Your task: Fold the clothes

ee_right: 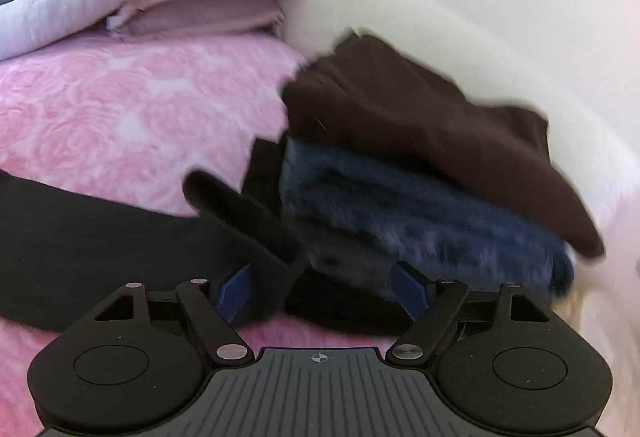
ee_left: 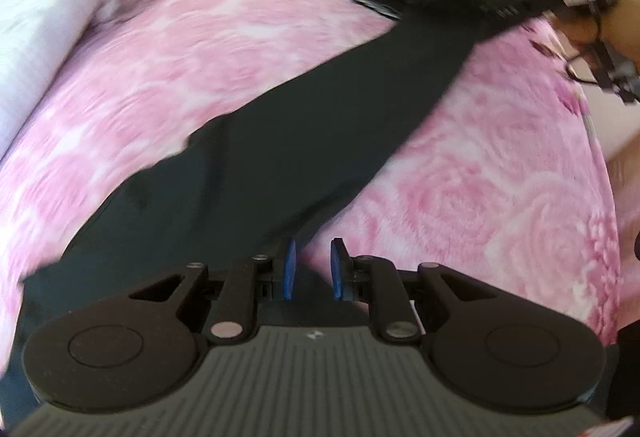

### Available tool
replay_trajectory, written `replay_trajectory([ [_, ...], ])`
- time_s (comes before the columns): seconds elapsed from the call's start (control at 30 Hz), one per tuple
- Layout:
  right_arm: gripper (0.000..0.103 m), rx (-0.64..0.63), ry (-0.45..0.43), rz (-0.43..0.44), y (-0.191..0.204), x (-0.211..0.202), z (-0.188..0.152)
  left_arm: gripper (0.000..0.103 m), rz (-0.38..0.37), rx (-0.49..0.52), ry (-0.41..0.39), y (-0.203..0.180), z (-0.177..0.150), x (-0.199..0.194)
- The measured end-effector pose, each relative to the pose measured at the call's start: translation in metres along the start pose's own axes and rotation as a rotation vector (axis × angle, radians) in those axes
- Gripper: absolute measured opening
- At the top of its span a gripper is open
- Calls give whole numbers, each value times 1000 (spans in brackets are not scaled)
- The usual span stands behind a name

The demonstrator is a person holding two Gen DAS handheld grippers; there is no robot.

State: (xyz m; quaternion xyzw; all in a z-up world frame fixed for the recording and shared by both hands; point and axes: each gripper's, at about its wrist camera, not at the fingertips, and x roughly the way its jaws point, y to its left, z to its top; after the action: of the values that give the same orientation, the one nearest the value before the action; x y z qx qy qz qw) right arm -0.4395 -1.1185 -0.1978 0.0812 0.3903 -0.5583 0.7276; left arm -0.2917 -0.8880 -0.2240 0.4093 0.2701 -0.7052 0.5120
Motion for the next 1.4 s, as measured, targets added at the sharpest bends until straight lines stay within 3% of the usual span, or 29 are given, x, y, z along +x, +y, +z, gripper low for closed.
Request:
replay_trajectory([
  [0.2, 79, 69, 75, 50, 1, -27, -1, 21, 173, -164, 55, 22, -54, -40],
  [0.3, 79, 57, 70, 134, 24, -49, -1, 29, 278, -236, 85, 39, -82, -59],
  [0.4, 79, -3, 48, 267, 62, -74, 1, 33, 344, -246, 96, 58, -107, -65],
  [0.53, 79, -86, 7, 440, 124, -107, 5, 47, 433, -260, 109, 83, -141, -73],
  [0.6, 79, -109, -10, 486, 155, -123, 6, 47, 477, -267, 116, 96, -158, -77],
  [0.67, 79, -132, -31, 490, 182, -142, 4, 47, 473, -211, 105, 104, -171, -64],
  [0.7, 79, -141, -41, 487, 194, -152, 3, 45, 461, -179, 104, 107, -178, -55],
  [0.73, 79, -150, -51, 484, 207, -161, 2, 24, 434, -152, 110, 112, -186, -47],
  [0.77, 79, -161, -53, 472, 217, -170, -1, 10, 406, -131, 99, 117, -192, -44],
  [0.83, 79, -191, -51, 451, 240, -188, -8, 8, 401, -131, 18, 126, -201, -60],
  [0.93, 79, -239, -41, 433, 281, -213, -17, 8, 470, -296, -166, 165, -225, -135],
  [1.1, 79, -286, -26, 491, 374, -252, -25, 8, 732, -592, -343, 260, -330, -285],
  [1.23, 79, -305, -24, 584, 455, -278, -28, 7, 905, -771, -283, 316, -442, -349],
  [1.3, 79, -324, -23, 634, 488, -292, -31, 7, 951, -873, -237, 331, -496, -363],
  [1.4, 79, -378, -11, 726, 538, -309, -38, 7, 941, -1007, -179, 346, -561, -364],
])
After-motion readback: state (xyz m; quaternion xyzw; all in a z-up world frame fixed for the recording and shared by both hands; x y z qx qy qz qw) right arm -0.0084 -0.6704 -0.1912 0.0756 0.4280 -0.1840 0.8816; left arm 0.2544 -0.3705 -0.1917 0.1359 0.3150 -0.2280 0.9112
